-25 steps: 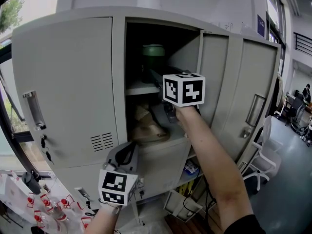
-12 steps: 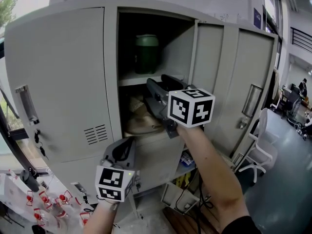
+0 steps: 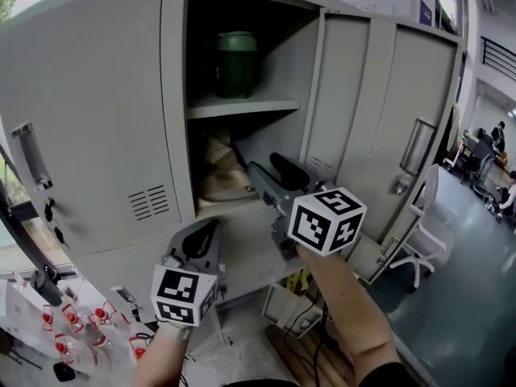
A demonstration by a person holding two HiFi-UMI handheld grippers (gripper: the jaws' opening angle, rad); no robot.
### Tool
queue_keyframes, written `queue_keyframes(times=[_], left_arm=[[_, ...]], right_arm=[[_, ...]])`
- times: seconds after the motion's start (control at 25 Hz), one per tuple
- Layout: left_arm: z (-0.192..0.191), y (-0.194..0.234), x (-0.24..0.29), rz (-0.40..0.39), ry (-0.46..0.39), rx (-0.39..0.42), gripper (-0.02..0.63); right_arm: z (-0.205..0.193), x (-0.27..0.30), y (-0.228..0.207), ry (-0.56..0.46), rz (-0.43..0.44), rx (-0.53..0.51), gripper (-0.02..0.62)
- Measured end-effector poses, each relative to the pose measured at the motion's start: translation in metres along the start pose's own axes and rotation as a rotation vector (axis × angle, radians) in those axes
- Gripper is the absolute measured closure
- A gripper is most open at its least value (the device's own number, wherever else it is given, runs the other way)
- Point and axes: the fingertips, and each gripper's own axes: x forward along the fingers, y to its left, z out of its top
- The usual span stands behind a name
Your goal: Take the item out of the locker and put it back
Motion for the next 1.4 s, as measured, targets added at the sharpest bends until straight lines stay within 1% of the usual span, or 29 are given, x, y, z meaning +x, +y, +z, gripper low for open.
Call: queue_keyframes(times=[0.2,0.32,0.52,0.64,0.76,0.92,1.12,1.28,1.4], left_arm=[[-0.012,-0.006,-0.006,-0.021,0.008,-0.028,0.594],[-0.023,-0.012,-0.009,-0.05,0.007,-0.046,0.594],[-0.052,-0.024,-0.017,-0.084,0.039,-0.075,0.594],[-0.068,-0.032,-0.023,-0.099,0.053,-0.091,0.594],[-0.08,-0.039,-0.028,-0.113,0.054,-0.114,0.594],[-0.095,-0.045,-0.035,-0.126,0.06,-0.133,0.594],[-0.121,-0.059,-0.044,-0.169,0.103,-0.183,0.594],[-0.137,-0.066,-0.05,-0.174,0.124,-0.168,0.594],[-0.149,-0.065,-0.056,-0.17,0.129,-0.185,0.594]], right_arm=[[-0.039,-0.027,0.008,0.006,-0.003,0.043,0.411],[-0.065,-0.042,0.013,0.021,-0.006,0.061,0.434],[-0.109,-0.069,0.016,0.055,-0.016,0.119,0.48],[-0.129,-0.089,0.017,0.065,-0.021,0.166,0.515],[-0.146,-0.105,0.017,0.073,-0.04,0.183,0.544],[-0.168,-0.117,0.018,0.102,-0.063,0.166,0.557],[-0.199,-0.128,0.032,0.165,-0.069,0.135,0.563],[-0.219,-0.135,0.041,0.191,-0.062,0.146,0.563],[-0.235,-0.14,0.045,0.21,-0.062,0.143,0.563]])
